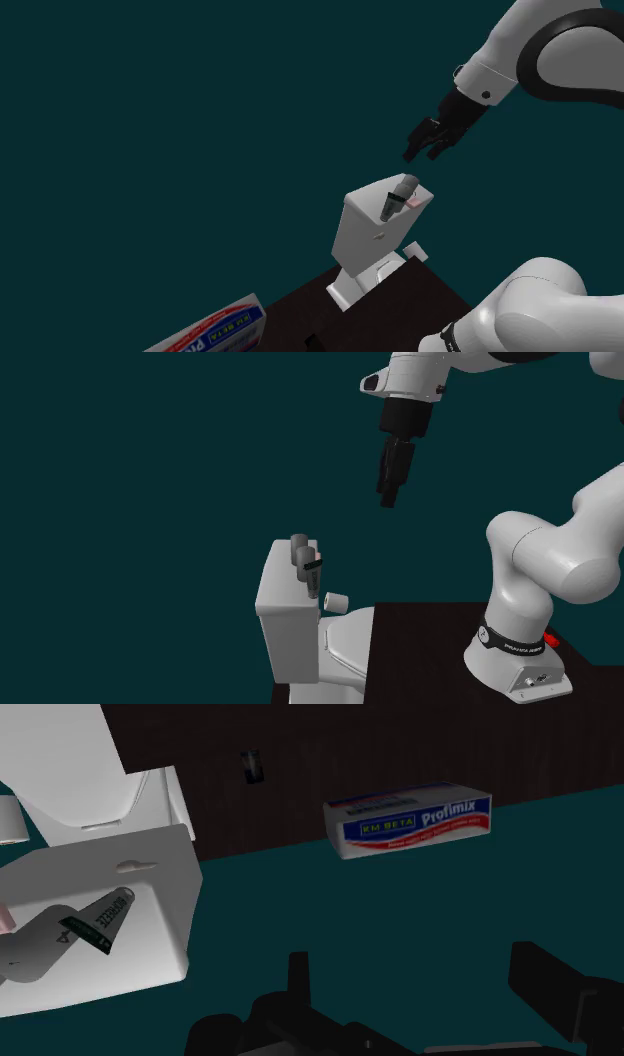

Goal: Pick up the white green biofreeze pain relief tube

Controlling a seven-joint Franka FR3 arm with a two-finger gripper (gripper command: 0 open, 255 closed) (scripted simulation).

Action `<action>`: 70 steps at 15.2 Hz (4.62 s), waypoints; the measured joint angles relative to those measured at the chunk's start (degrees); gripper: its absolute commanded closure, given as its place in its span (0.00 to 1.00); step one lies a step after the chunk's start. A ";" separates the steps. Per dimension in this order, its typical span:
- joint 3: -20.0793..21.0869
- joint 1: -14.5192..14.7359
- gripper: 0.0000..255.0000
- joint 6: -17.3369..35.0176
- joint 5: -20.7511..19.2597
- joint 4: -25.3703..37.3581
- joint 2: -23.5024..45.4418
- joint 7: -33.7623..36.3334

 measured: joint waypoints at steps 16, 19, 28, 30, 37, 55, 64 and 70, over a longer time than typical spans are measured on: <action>-14.45 -2.33 0.00 18.69 -8.92 -9.46 11.17 -21.01; -17.93 -2.47 0.00 23.43 -10.07 -9.24 16.31 -25.79; -27.86 -1.18 0.00 35.94 -8.00 -4.18 34.68 -41.95; -29.70 -0.66 0.00 38.63 -5.61 -2.26 39.79 -46.36; -31.31 -2.63 0.00 43.84 6.47 7.54 57.66 -63.16; -26.69 -8.17 1.00 49.55 15.96 13.61 71.13 -73.33; -28.11 -7.15 1.00 47.17 13.91 13.63 68.64 -71.95; -29.85 -5.77 1.00 43.70 10.90 13.93 65.05 -69.83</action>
